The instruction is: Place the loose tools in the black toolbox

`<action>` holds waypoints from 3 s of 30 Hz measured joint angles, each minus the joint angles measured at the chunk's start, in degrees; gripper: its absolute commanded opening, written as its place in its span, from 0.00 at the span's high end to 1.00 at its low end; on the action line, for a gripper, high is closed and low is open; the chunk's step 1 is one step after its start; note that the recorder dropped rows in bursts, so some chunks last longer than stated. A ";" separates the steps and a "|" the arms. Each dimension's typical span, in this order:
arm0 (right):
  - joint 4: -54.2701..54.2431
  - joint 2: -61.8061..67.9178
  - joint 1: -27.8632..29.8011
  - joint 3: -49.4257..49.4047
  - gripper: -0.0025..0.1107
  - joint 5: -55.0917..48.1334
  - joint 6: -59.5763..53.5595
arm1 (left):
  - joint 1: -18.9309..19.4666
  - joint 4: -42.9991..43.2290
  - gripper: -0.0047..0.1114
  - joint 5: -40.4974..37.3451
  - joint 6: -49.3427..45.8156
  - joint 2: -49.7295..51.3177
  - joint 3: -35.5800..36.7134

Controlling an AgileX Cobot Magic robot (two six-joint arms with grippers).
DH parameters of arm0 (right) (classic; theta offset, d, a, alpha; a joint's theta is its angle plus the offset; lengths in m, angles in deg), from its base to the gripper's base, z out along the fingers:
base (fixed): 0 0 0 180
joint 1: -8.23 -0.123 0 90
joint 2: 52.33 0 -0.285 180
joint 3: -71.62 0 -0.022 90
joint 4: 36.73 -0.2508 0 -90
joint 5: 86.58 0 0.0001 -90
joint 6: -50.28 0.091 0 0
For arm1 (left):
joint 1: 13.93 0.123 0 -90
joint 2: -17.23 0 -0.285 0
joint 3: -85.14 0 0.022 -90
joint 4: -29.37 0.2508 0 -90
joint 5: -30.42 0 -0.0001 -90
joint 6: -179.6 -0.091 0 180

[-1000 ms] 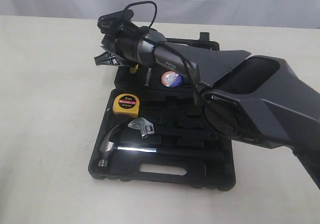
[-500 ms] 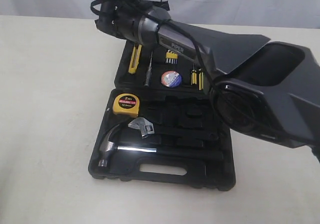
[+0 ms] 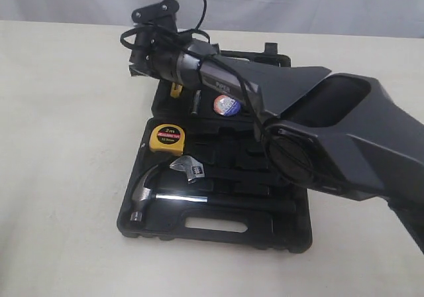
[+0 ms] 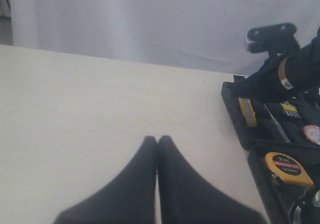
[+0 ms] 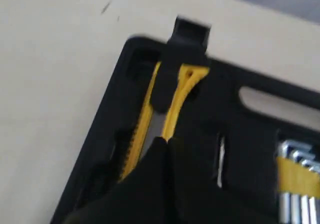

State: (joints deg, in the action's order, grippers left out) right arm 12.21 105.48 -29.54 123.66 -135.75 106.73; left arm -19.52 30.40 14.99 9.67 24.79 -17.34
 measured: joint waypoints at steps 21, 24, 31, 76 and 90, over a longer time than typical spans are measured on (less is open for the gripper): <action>0.49 -7.09 -0.36 -0.10 0.98 -0.81 -8.04 | 0.00 0.00 0.96 0.00 0.00 0.00 0.00; 1.28 -7.32 -0.36 -0.10 0.98 -0.81 -7.42 | 0.00 0.00 0.96 0.00 0.00 0.00 0.00; 1.28 -5.45 -0.36 -0.10 0.98 1.95 -6.49 | 0.00 0.00 0.96 0.00 0.00 0.00 0.00; -3.48 -16.80 -0.59 -0.09 0.98 -6.64 -13.36 | 0.00 0.00 0.96 0.00 0.00 0.00 0.00; -22.07 -32.54 2.63 -0.35 0.98 -19.80 -35.24 | 0.00 0.00 0.96 0.00 0.00 0.00 0.00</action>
State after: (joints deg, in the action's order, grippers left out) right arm -9.86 72.93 -26.92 123.31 -155.55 71.49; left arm -19.52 30.40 14.99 9.67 24.79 -17.34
